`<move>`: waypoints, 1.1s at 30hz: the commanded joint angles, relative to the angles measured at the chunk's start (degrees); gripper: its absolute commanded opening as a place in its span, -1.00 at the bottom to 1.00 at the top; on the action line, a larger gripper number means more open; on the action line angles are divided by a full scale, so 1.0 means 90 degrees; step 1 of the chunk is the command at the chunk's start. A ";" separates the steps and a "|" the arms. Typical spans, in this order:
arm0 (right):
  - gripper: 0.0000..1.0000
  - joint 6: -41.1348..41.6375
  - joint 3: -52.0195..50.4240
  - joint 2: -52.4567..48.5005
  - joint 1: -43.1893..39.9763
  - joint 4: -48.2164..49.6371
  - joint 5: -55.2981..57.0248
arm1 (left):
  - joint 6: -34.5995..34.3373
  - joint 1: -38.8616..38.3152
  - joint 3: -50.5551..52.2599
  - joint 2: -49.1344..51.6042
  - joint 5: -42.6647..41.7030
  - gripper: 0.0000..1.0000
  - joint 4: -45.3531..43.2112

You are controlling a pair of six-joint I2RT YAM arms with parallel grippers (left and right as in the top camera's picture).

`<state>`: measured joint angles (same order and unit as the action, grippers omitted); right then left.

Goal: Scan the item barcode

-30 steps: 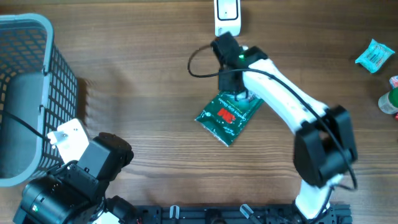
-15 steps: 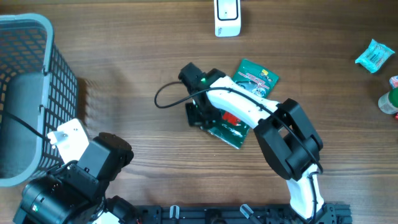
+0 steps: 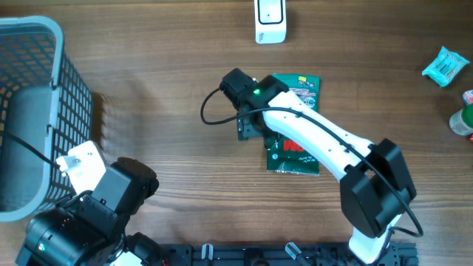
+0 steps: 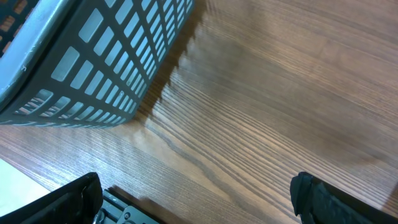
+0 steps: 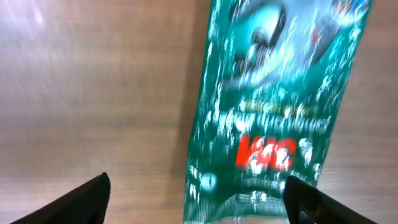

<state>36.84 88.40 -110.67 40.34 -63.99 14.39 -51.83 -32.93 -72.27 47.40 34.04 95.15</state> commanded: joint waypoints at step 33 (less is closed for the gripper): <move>-0.91 -0.3330 0.0044 -0.0675 -0.1518 0.0699 -0.5763 | -0.0129 0.0024 -0.0005 -0.0010 0.0107 1.00 0.0005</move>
<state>13.56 89.17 -122.85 27.05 -57.47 -19.73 -51.86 -32.93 -72.27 47.40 34.04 95.15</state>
